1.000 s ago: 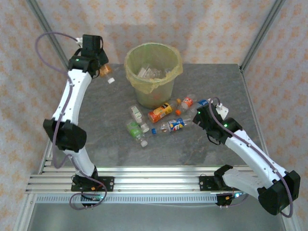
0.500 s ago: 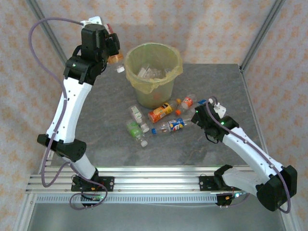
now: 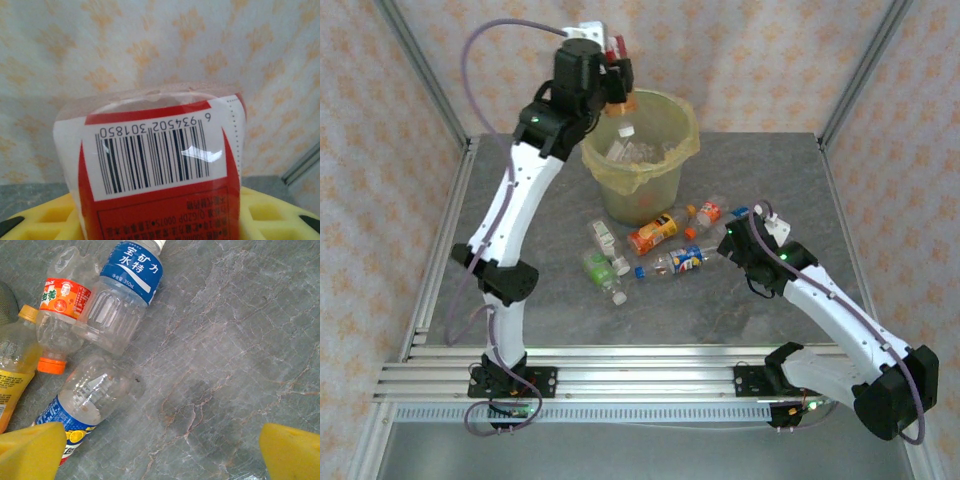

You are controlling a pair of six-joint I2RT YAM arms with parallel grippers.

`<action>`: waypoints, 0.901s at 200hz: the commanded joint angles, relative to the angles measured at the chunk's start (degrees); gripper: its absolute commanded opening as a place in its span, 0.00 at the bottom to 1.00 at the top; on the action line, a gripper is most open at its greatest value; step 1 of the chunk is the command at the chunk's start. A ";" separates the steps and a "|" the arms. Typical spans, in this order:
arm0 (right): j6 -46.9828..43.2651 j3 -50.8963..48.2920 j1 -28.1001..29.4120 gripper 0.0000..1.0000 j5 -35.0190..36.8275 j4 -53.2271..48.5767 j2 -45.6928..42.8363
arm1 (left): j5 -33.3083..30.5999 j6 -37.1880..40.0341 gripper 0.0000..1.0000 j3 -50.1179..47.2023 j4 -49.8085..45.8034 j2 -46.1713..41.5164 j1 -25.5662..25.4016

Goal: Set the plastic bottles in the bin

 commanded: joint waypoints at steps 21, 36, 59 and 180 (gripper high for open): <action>0.19 1.42 -0.16 0.99 0.47 -0.71 -1.69 | -3.54 5.01 0.52 2.93 3.24 5.89 -1.70; 0.21 1.42 -0.16 0.99 0.69 -0.99 -1.91 | -4.06 6.01 0.53 3.72 2.46 7.74 -1.82; 0.10 1.44 -0.16 0.99 1.02 -1.21 -2.03 | -5.22 7.52 0.54 3.76 1.83 9.44 -1.84; 0.37 0.72 -0.12 0.99 0.37 -0.18 -1.22 | -9.04 14.94 0.59 3.65 -4.51 12.58 0.52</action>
